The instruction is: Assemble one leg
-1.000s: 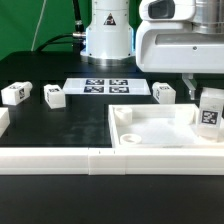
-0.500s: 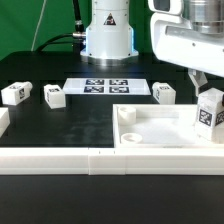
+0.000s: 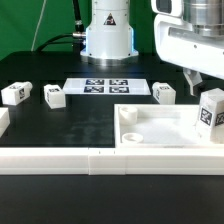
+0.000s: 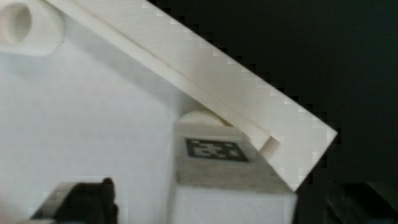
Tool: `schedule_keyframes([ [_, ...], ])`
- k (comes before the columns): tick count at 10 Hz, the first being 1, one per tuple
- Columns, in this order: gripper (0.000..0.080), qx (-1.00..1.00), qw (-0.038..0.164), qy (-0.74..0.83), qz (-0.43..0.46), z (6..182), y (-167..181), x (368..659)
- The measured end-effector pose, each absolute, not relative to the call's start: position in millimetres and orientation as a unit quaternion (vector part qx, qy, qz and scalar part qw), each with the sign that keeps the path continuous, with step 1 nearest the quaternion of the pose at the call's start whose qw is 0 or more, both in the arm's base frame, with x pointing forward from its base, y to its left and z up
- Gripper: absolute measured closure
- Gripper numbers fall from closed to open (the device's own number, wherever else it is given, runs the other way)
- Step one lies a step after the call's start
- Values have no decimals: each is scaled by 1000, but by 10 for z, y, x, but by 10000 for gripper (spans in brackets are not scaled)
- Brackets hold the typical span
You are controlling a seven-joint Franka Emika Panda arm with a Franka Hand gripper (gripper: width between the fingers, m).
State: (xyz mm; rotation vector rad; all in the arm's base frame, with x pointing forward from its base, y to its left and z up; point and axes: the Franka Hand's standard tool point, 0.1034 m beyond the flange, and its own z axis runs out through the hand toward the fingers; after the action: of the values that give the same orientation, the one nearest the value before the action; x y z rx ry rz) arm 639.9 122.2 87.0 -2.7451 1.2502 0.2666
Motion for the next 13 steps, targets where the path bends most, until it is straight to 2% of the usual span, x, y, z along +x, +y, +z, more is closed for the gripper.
schedule_keyframes([
  [5, 150, -982, 71, 163, 69, 862, 1230, 6395],
  [7, 150, -996, 65, 29, 54, 865, 1207, 6414],
  [11, 150, -991, 66, -102, 57, 829, 1159, 6391],
  [12, 259, -991, 66, -105, 57, 829, 1158, 6391],
  [13, 425, -991, 66, -104, 57, 828, 1159, 6391],
])
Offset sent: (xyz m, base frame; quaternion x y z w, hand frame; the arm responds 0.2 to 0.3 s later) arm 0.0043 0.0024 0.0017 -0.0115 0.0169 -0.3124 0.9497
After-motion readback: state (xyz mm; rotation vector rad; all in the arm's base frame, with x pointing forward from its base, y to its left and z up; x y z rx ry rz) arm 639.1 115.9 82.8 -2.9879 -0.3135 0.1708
